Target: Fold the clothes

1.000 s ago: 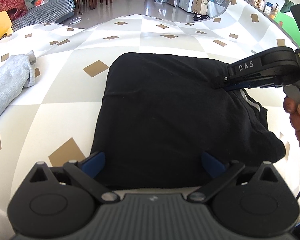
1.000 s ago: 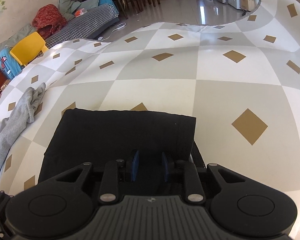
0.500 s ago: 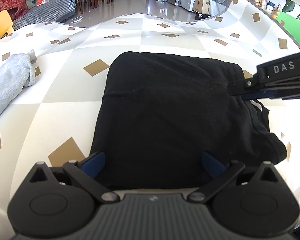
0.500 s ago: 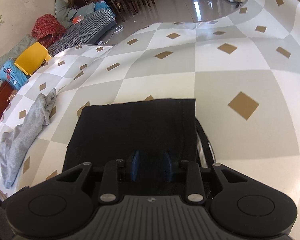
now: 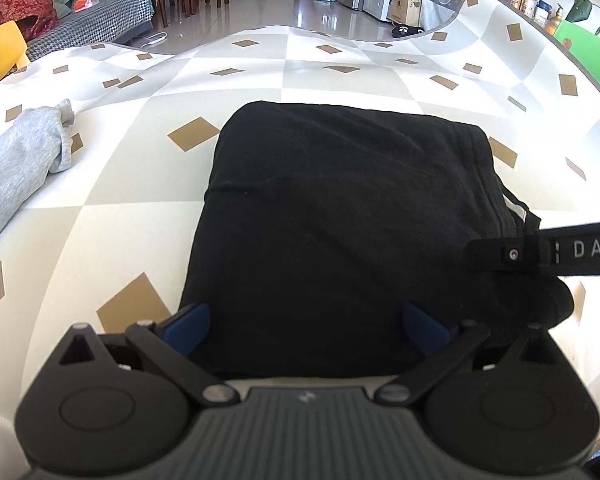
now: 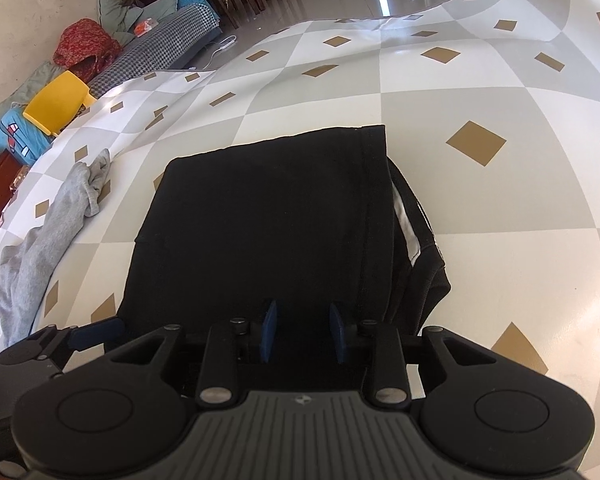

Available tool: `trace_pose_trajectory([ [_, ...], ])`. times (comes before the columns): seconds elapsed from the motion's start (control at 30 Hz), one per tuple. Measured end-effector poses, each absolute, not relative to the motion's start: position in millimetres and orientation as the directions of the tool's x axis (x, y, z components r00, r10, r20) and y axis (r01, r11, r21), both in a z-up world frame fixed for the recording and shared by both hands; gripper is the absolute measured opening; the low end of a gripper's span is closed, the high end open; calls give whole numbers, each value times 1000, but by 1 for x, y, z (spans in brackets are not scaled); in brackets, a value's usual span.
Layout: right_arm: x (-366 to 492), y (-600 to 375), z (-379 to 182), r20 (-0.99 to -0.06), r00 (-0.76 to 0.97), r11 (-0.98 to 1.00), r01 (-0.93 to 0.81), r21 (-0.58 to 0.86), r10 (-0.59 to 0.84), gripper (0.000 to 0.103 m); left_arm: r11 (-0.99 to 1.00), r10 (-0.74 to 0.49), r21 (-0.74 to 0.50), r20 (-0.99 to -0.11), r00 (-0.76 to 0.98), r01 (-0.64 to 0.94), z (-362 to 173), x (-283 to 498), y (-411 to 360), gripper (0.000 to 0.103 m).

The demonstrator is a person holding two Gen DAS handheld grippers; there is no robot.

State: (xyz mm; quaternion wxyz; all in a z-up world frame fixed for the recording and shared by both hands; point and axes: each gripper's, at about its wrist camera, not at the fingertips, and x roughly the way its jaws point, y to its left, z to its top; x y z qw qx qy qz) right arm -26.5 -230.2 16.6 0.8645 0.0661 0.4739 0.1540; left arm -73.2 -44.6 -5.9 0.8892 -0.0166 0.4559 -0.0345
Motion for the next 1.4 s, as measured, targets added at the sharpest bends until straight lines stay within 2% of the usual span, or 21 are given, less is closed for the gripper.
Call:
trace_pose_trajectory([
  [0.33, -34, -219, 14, -794, 556, 957, -269, 110, 247, 22, 997, -79, -60, -812, 578, 53, -6, -73, -44, 103],
  [0.77, -39, -220, 14, -784, 575, 962, -251, 104, 234, 23, 996, -91, -65, -814, 574, 65, -6, -75, -43, 103],
  [1.0, -46, -226, 21, -786, 571, 968, -210, 139, 237, 28, 996, -89, -66, -809, 581, 60, -1, -77, -40, 103],
  [1.23, -55, -231, 29, -787, 571, 971, -176, 163, 235, 29, 998, -53, -56, -804, 592, 13, 0, -74, -35, 103],
  [1.4, -55, -228, 20, -808, 563, 981, -172, 90, 173, 30, 999, -44, -44, -807, 589, 15, -2, -74, -36, 103],
])
